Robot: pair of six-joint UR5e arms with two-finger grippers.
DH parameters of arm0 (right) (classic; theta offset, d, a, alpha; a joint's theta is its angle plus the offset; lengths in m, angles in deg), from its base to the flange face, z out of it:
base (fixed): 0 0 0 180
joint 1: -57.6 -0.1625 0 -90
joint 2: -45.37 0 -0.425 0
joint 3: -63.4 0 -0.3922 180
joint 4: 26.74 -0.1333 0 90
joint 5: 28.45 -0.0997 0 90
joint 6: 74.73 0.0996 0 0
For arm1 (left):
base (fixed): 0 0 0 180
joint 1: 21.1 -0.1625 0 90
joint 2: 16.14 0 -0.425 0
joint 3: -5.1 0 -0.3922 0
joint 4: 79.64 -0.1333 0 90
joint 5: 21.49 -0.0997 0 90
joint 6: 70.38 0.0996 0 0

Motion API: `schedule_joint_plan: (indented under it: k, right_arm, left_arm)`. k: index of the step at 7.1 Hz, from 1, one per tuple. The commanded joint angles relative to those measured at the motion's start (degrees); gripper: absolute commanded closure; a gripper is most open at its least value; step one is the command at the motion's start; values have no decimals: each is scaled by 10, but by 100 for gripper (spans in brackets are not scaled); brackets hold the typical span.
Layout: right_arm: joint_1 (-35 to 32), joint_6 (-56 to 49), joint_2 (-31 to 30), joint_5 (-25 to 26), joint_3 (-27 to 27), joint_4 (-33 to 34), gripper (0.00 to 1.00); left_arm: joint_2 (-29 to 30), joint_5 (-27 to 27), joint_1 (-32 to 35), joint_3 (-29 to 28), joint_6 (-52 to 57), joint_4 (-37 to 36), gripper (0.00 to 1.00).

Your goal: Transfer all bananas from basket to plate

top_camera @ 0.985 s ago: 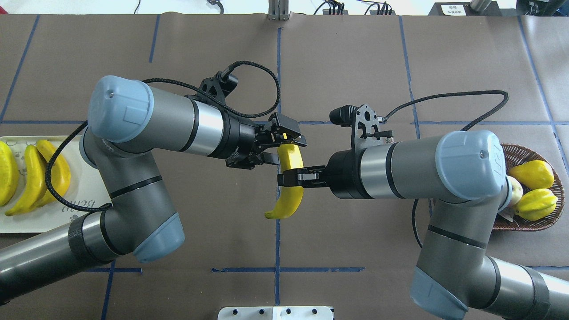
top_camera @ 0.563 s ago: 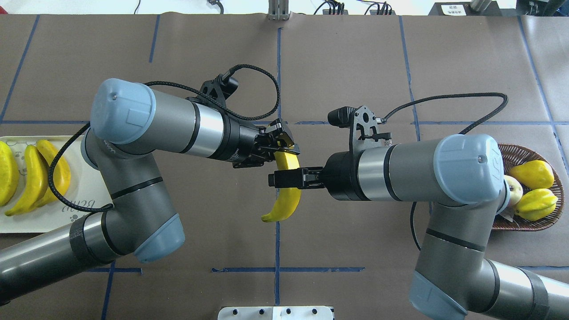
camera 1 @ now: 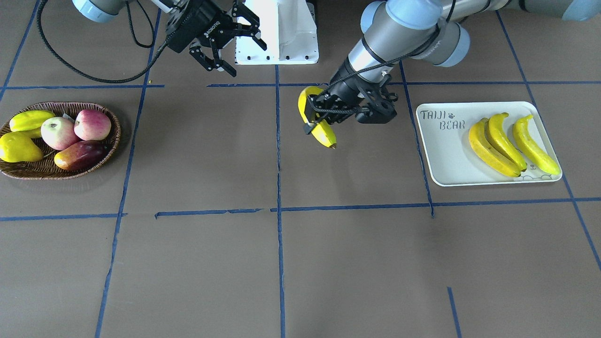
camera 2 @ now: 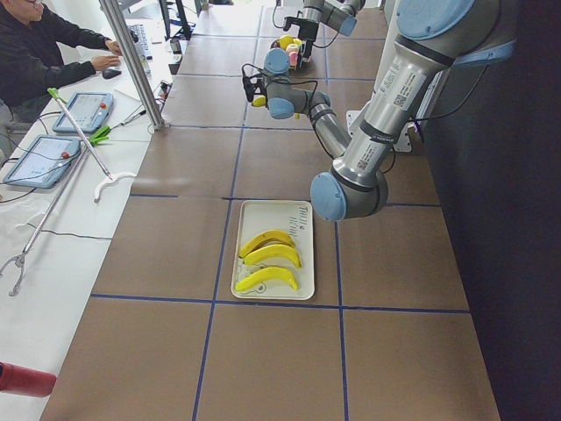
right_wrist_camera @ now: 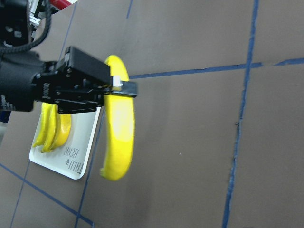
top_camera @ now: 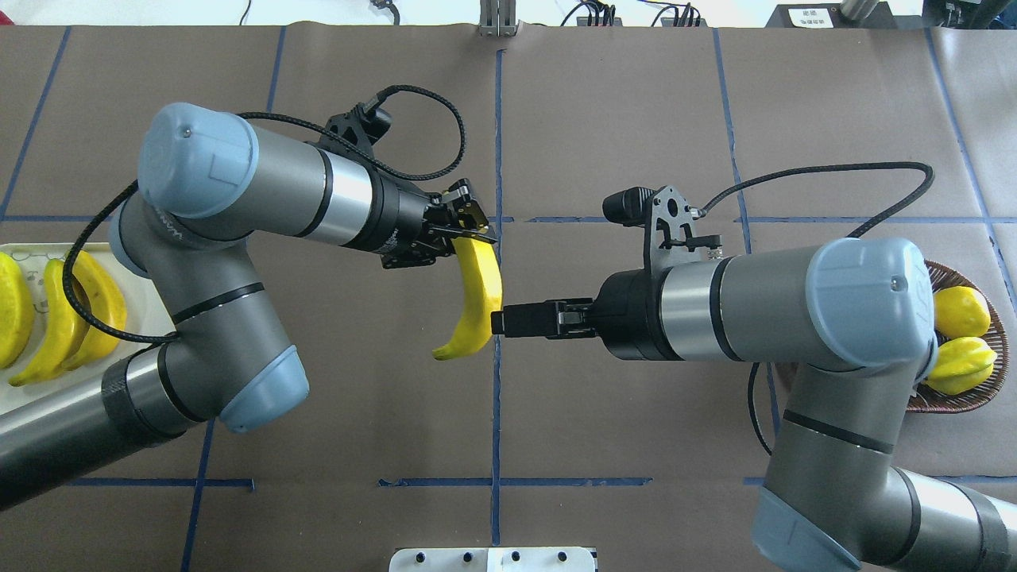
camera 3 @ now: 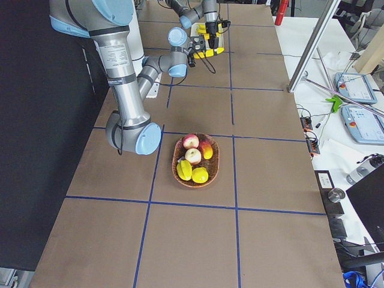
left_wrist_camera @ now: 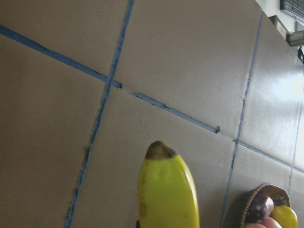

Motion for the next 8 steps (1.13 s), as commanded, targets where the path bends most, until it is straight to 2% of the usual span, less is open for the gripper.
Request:
schedule_joint_plan:
  k: [1,2,3,4,6,7,8]
  right_arm:
    - [-106,-8,-21,-100,3,67,0]
    - [-156,-12,-24,-135,2,102,0]
    - [-185,-44,-26,-148,2,136,0]
    - [-189,-87,-26,-154,2,178,0]
    - [-190,-92,-26,-151,1,189,0]
    - [-190,-93,-26,-150,0,189,0]
    - [-193,-93,-26,-150,0,189,0]
  left_arm:
    - [-114,10,28,64,131,-119,100]
    - [-179,10,37,81,139,-120,100]
    - [-213,9,45,72,141,-121,100]
    - [-217,3,50,36,141,-119,100]
    - [-217,-9,68,0,160,-118,100]
    - [-224,-16,79,-7,168,-119,96]
    - [-224,-17,93,-7,171,-119,3]
